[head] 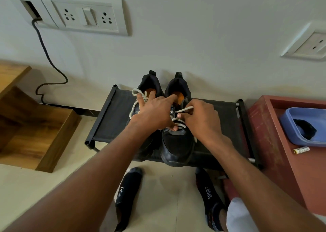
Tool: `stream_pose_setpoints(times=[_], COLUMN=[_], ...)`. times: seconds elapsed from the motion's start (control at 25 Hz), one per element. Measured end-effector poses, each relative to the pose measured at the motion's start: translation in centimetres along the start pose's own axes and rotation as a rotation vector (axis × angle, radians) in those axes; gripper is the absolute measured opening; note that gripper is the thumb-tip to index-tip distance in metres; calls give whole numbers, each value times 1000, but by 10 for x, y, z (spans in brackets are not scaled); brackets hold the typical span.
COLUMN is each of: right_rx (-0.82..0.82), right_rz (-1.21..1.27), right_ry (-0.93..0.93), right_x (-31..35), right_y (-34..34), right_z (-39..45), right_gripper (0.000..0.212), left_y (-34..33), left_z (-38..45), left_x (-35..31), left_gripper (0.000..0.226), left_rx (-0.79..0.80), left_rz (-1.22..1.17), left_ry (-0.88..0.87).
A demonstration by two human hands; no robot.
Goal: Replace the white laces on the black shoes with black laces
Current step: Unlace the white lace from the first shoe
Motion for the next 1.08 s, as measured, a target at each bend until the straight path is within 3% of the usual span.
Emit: stream_pose_setpoints(times=[0.12,0.24,0.32,0.44,0.68,0.92,1.08], right_rx=[-59,-71,-74,-56,-138,-163,-134], right_rz=[51,45,8,38,105,145,133], right_ry=[14,74,95,29,-79,-129,-124], right_x=[0,8,12,7,3,0,-5], right_y=[3,4,3,1,-4,-8,-1], right_z=[-2,-3,-4,-3,-4,1,6], right_gripper=[16,20,11,3,14,10,7], left_y=[3,3,3,5,4,3,8], left_z=[1,1,1,0,4,8,9], left_x=[-1,1,1,-1,-3,-7,-4], left_gripper=[70,72,72,72,69,69,42], left_rx=[-14,-23,-19,-16,-28,-32,-22], left_rz=[5,-6,-4,-26,-24,-28,-97], left_ry=[-25,-27,-27,-24,-27,-76,-99])
Point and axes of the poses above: each hand's wrist, its own z-axis towards the middle knuckle, its own y-axis out of the back of the hand, x = y × z, the point moved 8 cm from there along z, towards the middle knuckle, and after that the axes turned 3 degrees about -z, right-handed, at the moved point
